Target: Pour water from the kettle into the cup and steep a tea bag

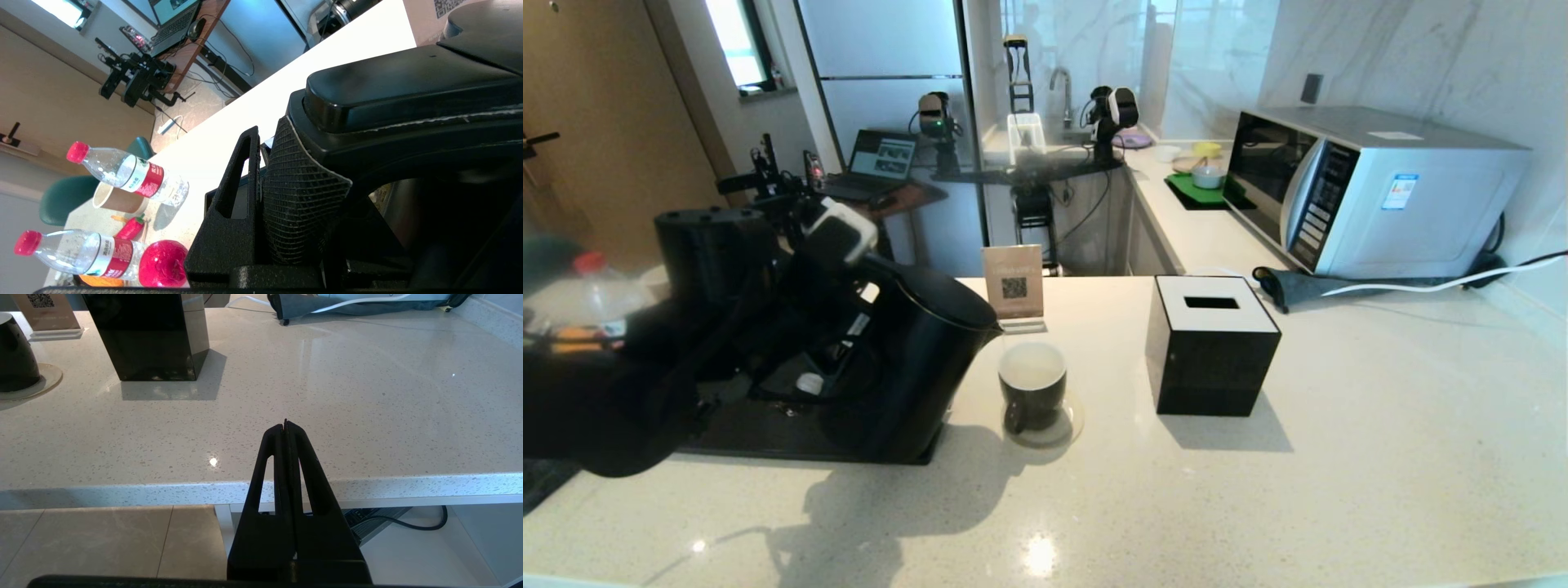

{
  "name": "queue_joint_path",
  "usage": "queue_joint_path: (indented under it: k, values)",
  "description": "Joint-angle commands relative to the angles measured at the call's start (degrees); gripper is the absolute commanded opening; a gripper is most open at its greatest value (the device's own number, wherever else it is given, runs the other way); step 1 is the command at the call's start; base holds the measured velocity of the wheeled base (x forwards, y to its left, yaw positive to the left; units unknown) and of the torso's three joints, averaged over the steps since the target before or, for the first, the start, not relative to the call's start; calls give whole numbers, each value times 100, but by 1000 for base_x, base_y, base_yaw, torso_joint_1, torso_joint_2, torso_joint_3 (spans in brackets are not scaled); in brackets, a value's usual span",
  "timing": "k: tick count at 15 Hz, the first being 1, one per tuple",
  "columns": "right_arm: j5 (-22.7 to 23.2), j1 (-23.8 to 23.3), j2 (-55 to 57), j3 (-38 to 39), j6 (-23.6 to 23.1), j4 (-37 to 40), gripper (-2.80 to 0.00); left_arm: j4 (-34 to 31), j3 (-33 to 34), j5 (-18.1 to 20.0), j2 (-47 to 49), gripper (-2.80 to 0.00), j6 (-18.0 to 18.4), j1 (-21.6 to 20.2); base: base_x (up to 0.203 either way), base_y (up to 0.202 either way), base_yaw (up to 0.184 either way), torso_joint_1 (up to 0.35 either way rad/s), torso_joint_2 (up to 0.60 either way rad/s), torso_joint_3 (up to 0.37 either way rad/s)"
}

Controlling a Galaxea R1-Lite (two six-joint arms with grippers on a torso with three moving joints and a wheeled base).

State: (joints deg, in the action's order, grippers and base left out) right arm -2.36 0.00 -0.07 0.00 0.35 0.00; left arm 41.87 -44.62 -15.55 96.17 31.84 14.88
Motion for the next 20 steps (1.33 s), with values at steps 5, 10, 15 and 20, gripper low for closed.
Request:
queue_joint_path:
  k: [5, 10, 15, 20]
  values:
    - [-1, 0, 7, 0, 0, 0, -280, 32, -139, -9, 144, -280, 143, 14, 0, 0, 0, 0, 0, 0]
    - [-1, 0, 7, 0, 0, 0, -280, 23, -178, -43, 183, -280, 235, 146, 0, 0, 0, 0, 0, 0]
    - [-1, 0, 7, 0, 0, 0, -280, -99, -248, -112, 201, -280, 314, 244, 0, 0, 0, 0, 0, 0]
    - [-1, 0, 7, 0, 0, 0, -280, -155, -284, -133, 209, -280, 364, 307, 0, 0, 0, 0, 0, 0]
